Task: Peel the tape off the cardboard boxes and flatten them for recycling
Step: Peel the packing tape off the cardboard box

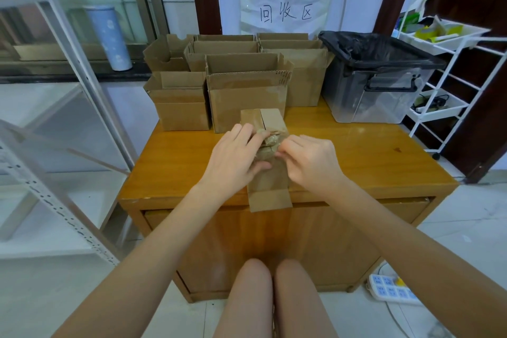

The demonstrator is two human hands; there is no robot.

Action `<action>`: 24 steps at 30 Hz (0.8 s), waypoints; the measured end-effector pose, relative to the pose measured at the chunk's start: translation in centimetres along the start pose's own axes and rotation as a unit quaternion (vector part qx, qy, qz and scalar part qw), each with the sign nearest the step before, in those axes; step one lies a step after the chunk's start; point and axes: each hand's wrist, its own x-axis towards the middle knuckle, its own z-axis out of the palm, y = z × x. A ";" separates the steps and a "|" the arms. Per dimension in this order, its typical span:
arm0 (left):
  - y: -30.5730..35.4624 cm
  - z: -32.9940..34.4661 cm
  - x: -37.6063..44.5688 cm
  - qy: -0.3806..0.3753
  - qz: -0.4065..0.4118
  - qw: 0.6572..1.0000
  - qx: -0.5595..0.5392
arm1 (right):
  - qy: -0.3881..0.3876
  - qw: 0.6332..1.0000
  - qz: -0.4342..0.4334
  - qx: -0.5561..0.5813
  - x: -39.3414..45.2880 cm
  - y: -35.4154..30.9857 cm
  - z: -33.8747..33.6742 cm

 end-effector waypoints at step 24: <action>1.6 -3.0 0.5 -0.078 -0.010 0.996 0.045 | -0.022 0.997 0.071 0.030 0.6 -0.2 0.1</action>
